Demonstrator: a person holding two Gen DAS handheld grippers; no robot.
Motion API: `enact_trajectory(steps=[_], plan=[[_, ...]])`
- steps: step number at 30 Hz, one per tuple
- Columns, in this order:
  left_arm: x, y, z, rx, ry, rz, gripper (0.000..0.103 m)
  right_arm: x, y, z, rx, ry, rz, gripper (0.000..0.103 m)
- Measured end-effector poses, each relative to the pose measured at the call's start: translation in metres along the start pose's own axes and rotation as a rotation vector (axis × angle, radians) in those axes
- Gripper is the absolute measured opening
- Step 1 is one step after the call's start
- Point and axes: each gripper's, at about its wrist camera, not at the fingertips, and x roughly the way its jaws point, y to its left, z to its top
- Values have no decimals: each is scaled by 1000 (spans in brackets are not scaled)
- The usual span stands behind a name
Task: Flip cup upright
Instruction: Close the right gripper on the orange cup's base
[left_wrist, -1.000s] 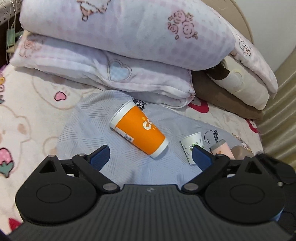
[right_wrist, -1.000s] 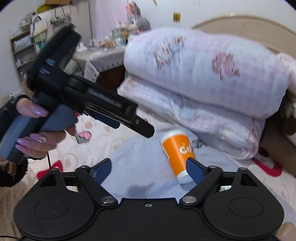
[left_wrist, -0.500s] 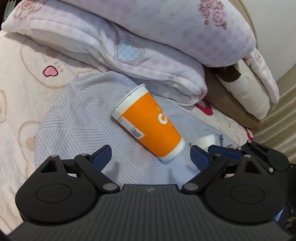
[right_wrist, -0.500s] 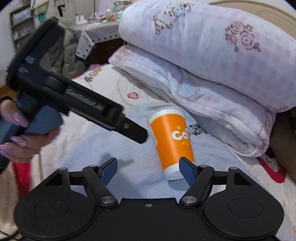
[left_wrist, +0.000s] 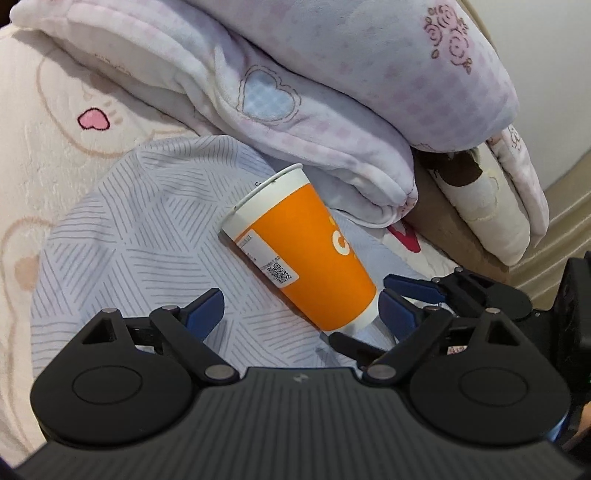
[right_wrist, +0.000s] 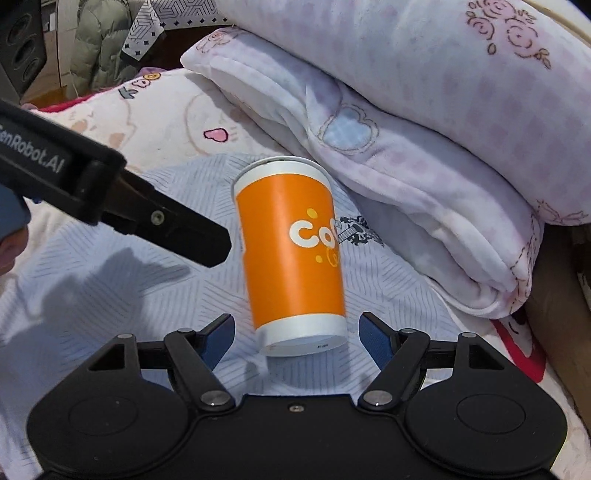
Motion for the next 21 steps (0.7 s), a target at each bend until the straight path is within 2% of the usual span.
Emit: enact_trajectory(steps=[3,7,13,15,21], plan=[[5,3,2,-18,-12,-20,91,8,3,0,-33,-1,7,80],[6,-1,1,30,-54,-20,91,24,4,4,-38,30,0,80],[9,2,0,30,-41,-37,91,37,4,8,-13,37,12,78],[9,3,0,25,-36,-38,91,38,3,9,6,39,0,70],[9,4,0,9,-20,-41,91,34,-1,2,85,50,1,70]])
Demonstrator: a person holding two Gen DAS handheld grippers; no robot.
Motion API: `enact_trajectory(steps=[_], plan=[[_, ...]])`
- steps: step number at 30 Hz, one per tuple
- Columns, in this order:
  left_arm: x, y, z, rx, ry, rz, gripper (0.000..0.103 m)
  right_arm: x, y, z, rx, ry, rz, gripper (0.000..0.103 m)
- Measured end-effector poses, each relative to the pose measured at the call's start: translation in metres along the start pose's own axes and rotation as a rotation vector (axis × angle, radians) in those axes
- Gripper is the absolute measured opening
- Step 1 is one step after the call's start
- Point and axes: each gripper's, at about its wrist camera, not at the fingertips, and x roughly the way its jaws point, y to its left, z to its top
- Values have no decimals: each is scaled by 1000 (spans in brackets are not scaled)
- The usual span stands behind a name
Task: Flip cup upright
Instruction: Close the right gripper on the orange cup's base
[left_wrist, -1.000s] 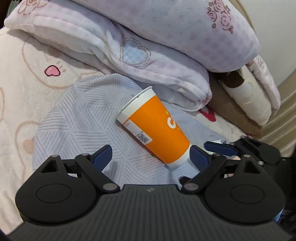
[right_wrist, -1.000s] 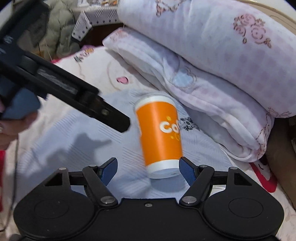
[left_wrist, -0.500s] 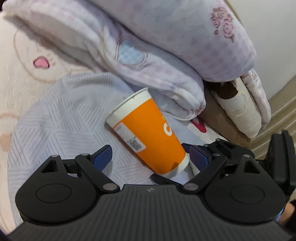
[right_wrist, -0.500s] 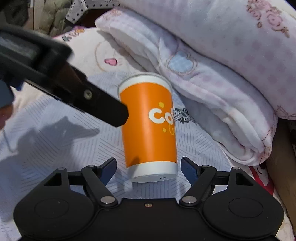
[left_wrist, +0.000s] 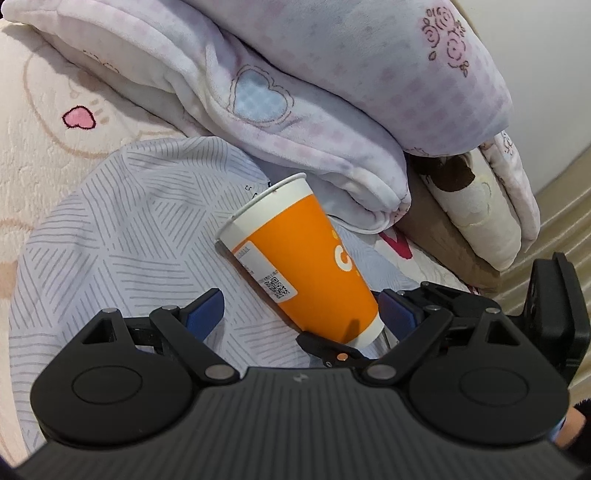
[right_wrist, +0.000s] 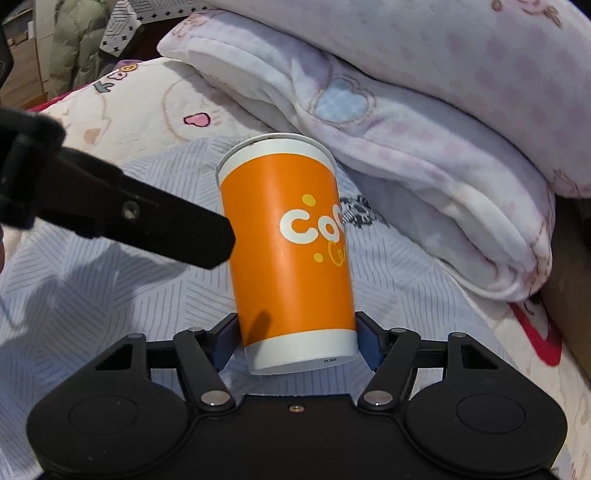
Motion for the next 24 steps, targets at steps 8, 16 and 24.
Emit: enact_trajectory(steps=[8,16,24], plan=[[0,-13,-7,57,28,23,91,-15,-5,-7,115,10,37,70],[-2,-26,-16,50,123,-7,91,-41,0,-29,213,10,49,70],[-19,-48,-32,70,196,-58,91,-81,9,-57,313,7,30,70]])
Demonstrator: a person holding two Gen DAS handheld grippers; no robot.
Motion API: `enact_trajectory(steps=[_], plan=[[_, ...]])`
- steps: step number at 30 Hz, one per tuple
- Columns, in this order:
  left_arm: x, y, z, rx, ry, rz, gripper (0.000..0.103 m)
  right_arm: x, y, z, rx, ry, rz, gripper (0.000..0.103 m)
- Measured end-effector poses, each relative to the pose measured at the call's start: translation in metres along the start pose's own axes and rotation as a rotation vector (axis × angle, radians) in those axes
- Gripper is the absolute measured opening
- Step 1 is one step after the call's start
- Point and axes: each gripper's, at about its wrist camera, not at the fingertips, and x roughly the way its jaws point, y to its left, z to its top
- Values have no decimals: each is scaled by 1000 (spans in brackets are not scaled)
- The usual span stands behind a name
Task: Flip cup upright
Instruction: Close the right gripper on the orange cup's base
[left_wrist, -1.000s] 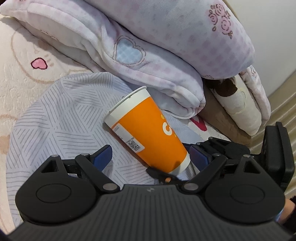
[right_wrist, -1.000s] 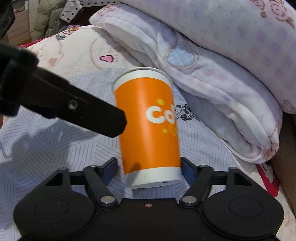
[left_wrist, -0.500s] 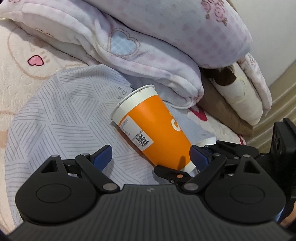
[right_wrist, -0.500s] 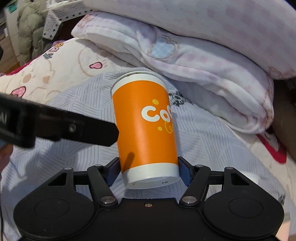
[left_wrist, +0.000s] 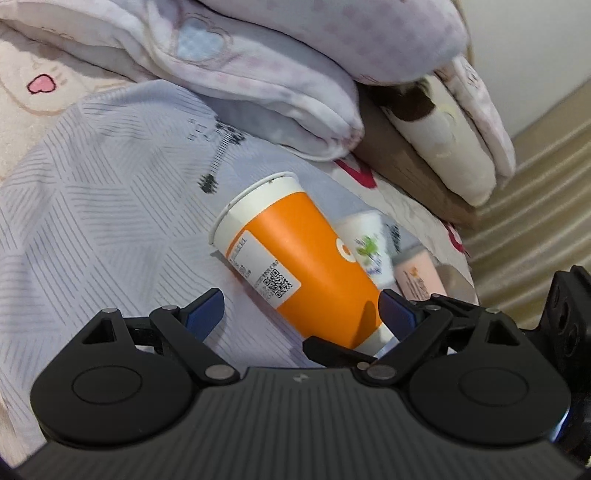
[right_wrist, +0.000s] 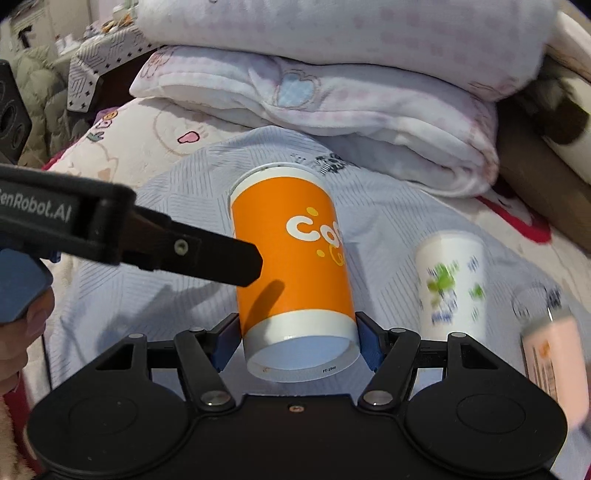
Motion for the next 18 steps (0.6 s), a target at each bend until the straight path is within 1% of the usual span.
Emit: enact_trajectory(steps=[3,6,10,14,18], plan=[[1,-15,-9,51,40,-1,91,-12,0,-12,37,-1,10,70],[5,-28,-19,91,73,-7,91,-19,4,-24,39,2,3,70],[11,-33,-28,79,119,-37,91,-26,5,-39,81,14,3,70],[15,-36,-34,82,143,-25,91,-32,1,-52,147,29,-17,70],[18,-36,-37,62,162,-34,91,-36,-7,-66,243,62,-32,70]])
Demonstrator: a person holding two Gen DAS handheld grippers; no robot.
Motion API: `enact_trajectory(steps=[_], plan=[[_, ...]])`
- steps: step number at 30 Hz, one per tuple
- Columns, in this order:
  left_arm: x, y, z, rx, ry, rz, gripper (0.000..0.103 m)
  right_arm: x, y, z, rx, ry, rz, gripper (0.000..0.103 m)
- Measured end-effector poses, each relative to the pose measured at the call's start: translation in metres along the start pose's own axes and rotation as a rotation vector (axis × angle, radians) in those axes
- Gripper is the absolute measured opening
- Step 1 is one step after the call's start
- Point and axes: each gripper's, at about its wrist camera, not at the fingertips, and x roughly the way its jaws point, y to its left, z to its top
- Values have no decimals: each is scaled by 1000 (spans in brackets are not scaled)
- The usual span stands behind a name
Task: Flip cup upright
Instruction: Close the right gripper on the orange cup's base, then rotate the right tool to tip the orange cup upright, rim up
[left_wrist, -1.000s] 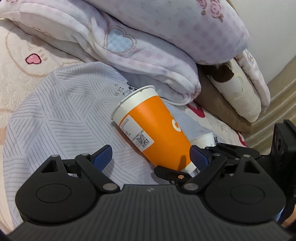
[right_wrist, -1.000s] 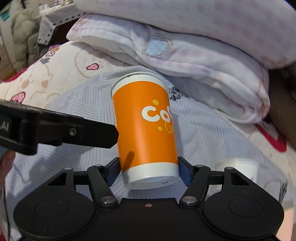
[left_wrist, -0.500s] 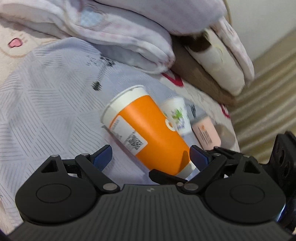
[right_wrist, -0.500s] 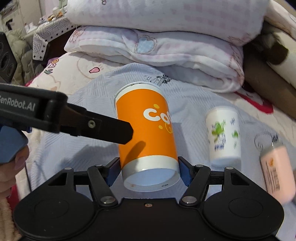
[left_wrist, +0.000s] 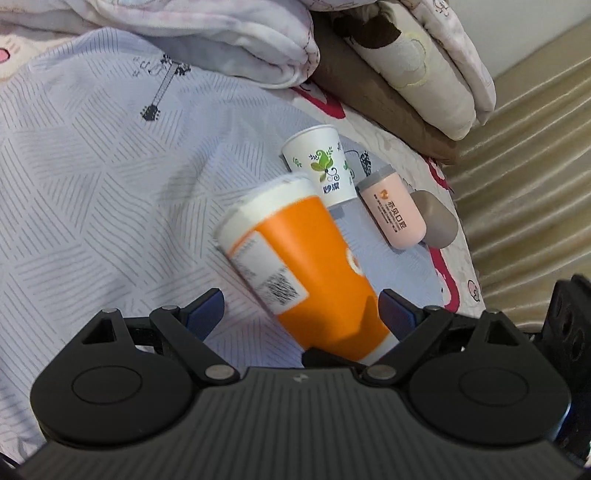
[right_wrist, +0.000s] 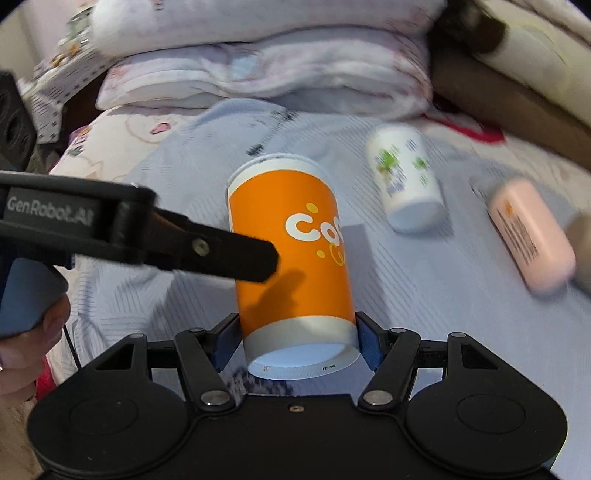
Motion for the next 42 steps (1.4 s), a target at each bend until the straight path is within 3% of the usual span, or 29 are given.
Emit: enact_trajectory(steps=[8,11,13,16,23,27,32,38,42], plan=[[9,7,-2,-46,25,-12,91,4,-4,-26,162,66,33,70],[12,4,-3,-27,39,-17,82,4,2,-28,192,92,85,70],[14,2,-3,-9,49,-8,75,4,10,-28,164,100,64,70],[14,0,-4,23,46,11,73,4,18,-28,118,102,59,70],[17,-2,-7,41,66,12,72,1,16,-12,40,100,79,80],[18,-2,-7,48,68,7,72,9,10,-1,9,114,139,82],[18,-1,-7,45,72,0,73,28,8,9,4,158,154,78],[19,-3,-8,52,75,-14,74,23,12,4,-45,129,143,77],[7,-16,-11,143,8,-13,73,12,16,-5,-103,47,109,77]])
